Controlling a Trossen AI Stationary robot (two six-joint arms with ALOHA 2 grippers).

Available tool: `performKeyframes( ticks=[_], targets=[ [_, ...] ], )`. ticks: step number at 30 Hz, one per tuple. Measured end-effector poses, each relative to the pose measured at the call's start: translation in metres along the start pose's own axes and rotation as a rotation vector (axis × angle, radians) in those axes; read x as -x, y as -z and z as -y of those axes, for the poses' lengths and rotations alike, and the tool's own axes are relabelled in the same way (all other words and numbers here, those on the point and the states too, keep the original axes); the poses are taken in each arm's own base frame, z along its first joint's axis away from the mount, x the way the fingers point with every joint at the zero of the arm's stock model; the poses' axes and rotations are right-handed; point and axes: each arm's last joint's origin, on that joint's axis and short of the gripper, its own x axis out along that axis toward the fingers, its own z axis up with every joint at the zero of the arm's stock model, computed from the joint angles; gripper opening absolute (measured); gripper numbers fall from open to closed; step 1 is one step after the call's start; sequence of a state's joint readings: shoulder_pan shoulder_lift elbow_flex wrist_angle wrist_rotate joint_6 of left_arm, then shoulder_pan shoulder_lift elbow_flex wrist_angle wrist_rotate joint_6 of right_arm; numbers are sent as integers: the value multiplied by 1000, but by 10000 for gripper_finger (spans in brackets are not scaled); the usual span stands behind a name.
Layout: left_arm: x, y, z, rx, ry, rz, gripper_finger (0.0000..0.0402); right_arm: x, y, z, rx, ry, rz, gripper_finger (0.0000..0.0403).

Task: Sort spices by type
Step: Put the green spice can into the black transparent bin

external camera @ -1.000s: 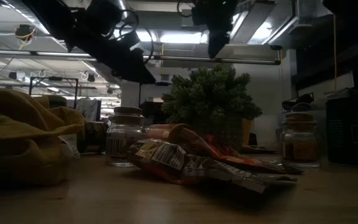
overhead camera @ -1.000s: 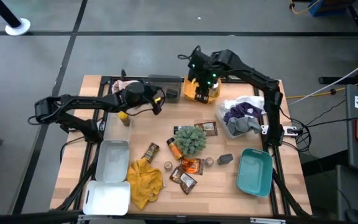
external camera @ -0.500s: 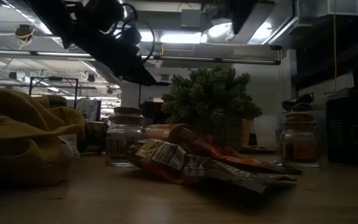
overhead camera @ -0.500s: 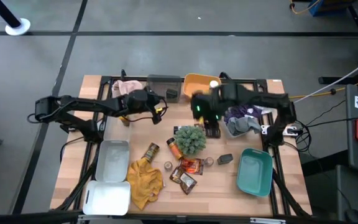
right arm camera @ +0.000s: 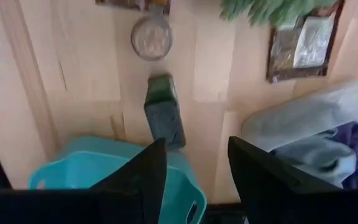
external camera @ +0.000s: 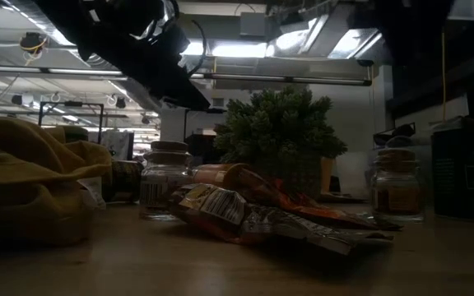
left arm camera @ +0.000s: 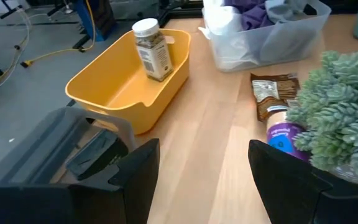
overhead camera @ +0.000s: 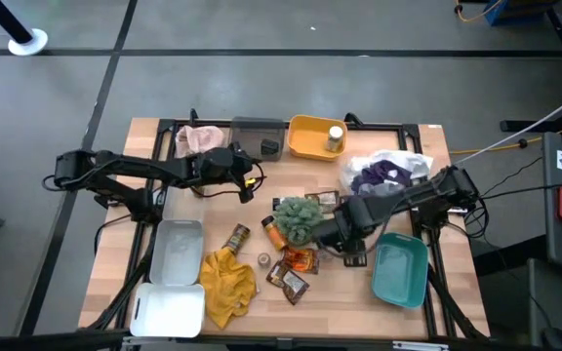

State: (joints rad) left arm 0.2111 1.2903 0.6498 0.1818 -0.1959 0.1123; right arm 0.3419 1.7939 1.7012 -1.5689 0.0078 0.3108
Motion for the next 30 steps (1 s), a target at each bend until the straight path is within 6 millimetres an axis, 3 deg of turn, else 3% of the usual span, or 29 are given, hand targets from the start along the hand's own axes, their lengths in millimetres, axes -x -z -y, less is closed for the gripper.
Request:
performKeyframes(
  ticks=[10, 16, 30],
  targets=[
    [1, 2, 4, -11, 15, -18, 232, -15, 5, -26, 76, 1, 16, 172],
    [1, 2, 4, -9, 15, -23, 232, -14, -6, -30, 42, -78, 108, 172],
    [1, 4, 4, -2, 17, -41, 232, -19, -6, -31, -58, -74, 68, 181]
  ],
)
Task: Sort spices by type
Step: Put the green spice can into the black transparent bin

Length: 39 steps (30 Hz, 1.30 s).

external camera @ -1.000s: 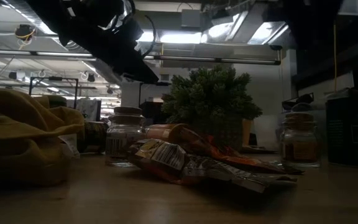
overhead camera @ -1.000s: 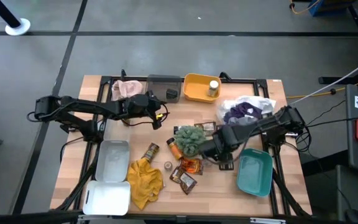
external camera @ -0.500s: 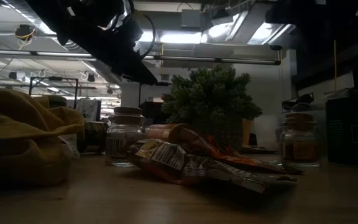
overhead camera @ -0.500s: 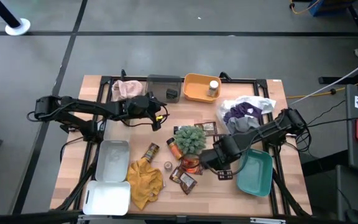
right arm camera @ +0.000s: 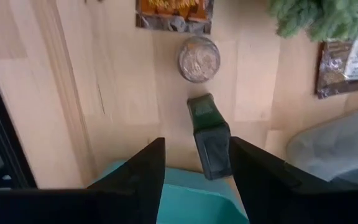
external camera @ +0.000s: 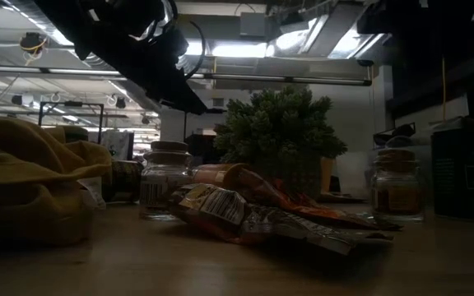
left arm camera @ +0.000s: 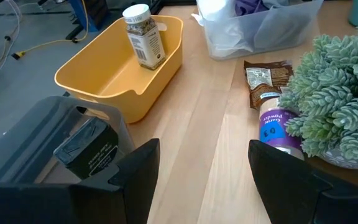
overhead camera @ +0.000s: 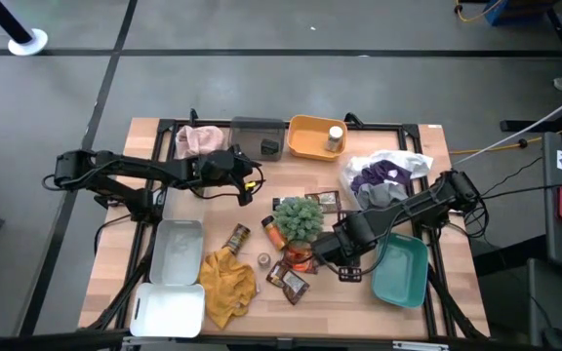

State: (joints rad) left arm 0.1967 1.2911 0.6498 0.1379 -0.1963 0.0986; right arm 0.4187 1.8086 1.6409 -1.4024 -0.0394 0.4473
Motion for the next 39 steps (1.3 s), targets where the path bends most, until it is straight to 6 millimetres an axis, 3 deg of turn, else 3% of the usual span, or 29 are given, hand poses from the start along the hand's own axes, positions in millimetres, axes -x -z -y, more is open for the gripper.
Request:
performKeyframes(
  ticks=[15, 21, 30, 39],
  targets=[
    [0, 3, 0, 14, 2, -29, 232, -18, 0, 1, 3, 80, -152, 276],
    [0, 3, 0, 14, 2, -32, 232, -27, 0, 2, 6, 111, -169, 280],
    [0, 3, 0, 14, 2, -31, 232, -65, 16, 10, 71, 133, -325, 280],
    [0, 3, 0, 14, 2, -30, 232, -83, 16, 12, 136, 150, -282, 280]
  ],
)
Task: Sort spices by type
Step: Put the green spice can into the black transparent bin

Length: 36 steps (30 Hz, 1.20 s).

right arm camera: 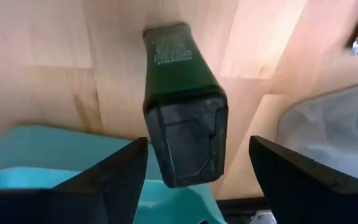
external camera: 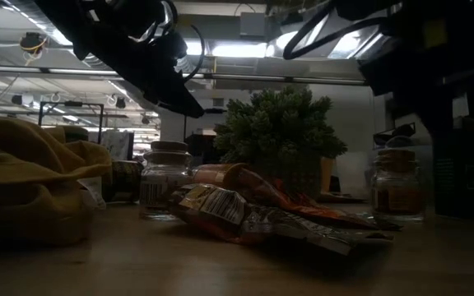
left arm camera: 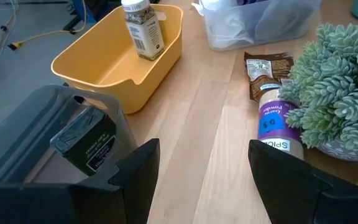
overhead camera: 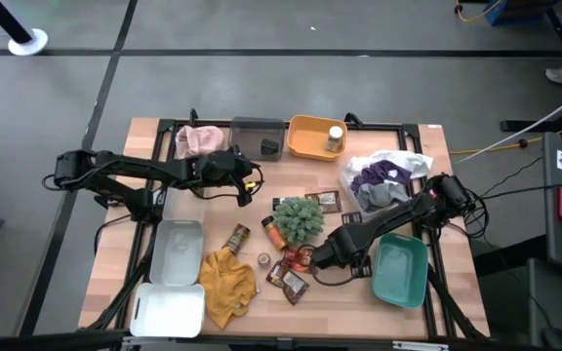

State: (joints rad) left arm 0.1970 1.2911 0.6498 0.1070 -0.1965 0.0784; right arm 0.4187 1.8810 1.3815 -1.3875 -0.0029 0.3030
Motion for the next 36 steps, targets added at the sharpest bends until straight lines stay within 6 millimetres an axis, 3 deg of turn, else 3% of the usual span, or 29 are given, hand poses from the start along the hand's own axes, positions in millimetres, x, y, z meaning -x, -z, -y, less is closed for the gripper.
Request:
performKeyframes(
  ticks=[6, 14, 27, 36],
  targets=[
    [0, 0, 0, 0, 0, 0, 232, -1, -1, 0, 1, -3, 5, 255],
    [0, 0, 0, 0, 0, 1, 232, -1, -2, 4, -13, -15, 0, 130],
    [0, 0, 0, 0, 0, 2, 232, 26, -3, 54, -77, -56, -78, 130],
    [0, -1, 0, -4, -1, 8, 232, 59, -10, 95, -16, -74, 55, 136]
  ],
)
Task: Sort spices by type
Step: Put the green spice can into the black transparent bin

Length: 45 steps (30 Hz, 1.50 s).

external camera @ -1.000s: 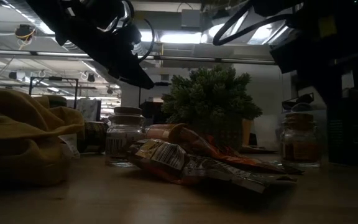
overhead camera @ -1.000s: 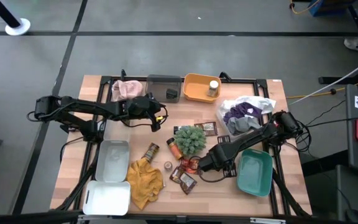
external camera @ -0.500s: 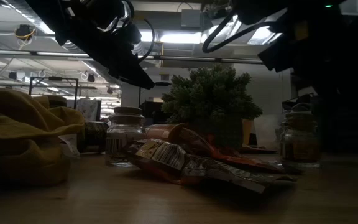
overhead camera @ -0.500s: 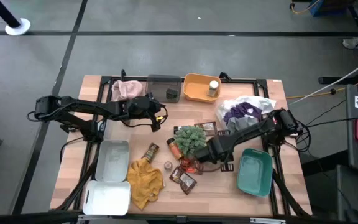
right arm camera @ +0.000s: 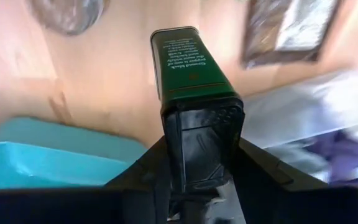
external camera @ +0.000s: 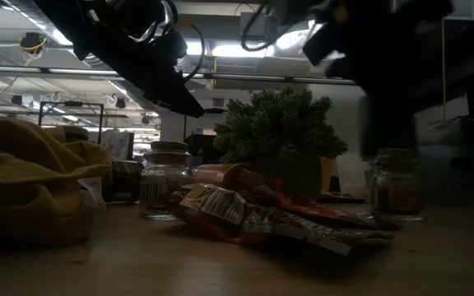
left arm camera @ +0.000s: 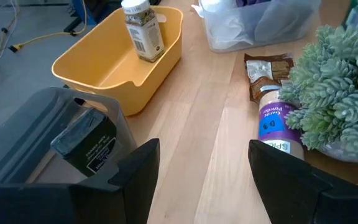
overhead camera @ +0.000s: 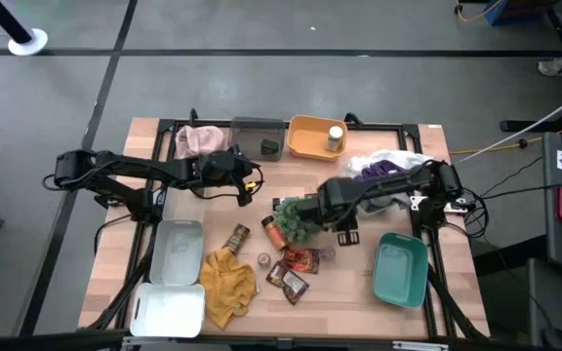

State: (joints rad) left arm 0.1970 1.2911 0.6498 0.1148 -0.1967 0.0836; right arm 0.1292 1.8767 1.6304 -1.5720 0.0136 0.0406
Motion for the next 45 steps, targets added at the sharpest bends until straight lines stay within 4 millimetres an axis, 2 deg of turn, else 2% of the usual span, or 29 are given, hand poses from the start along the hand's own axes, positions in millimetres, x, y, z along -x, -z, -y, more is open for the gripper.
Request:
performKeyframes(
  ticks=[7, 14, 21, 30, 33, 37, 45],
  targets=[
    [8, -7, -3, 7, -13, 46, 232, 40, -2, 33, 34, 72, 153, 138],
    [32, -19, -9, 0, -24, 136, 232, 76, 4, 74, 41, 284, 270, 139],
    [50, -24, -13, 14, -27, 169, 232, 83, 0, 128, 17, 375, 405, 140],
    [51, -18, -12, 29, -20, 113, 232, 92, 1, 202, -28, 418, 701, 140],
    [50, -17, -12, 27, -19, 102, 232, 92, 2, 223, -57, 407, 787, 140],
    [49, -17, -12, 31, -19, 99, 232, 79, -4, 246, -80, 379, 825, 140],
    [47, -16, -12, 30, -18, 86, 232, 36, -36, 269, -67, 328, 767, 140]
  ],
)
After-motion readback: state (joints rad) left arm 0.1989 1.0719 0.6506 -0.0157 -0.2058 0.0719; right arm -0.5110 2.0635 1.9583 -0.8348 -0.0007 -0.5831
